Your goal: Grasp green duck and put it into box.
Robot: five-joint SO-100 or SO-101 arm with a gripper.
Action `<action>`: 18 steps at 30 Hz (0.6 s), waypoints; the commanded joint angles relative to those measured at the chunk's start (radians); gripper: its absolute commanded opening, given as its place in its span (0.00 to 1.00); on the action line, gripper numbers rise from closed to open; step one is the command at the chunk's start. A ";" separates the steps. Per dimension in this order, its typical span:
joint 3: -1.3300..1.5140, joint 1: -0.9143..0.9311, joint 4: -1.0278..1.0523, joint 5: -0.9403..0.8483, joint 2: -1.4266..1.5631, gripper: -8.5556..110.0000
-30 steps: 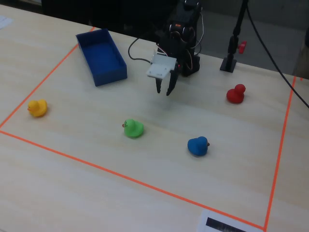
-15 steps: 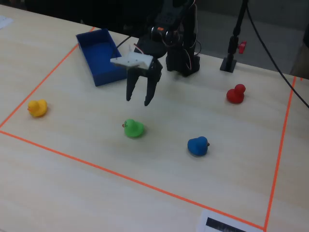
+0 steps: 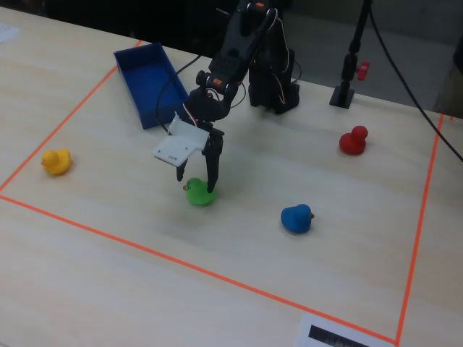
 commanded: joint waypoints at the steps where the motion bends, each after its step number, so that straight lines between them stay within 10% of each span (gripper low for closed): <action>1: 0.017 0.003 -0.002 -0.008 0.005 0.33; 18: 0.072 0.002 -0.041 -0.044 -0.064 0.33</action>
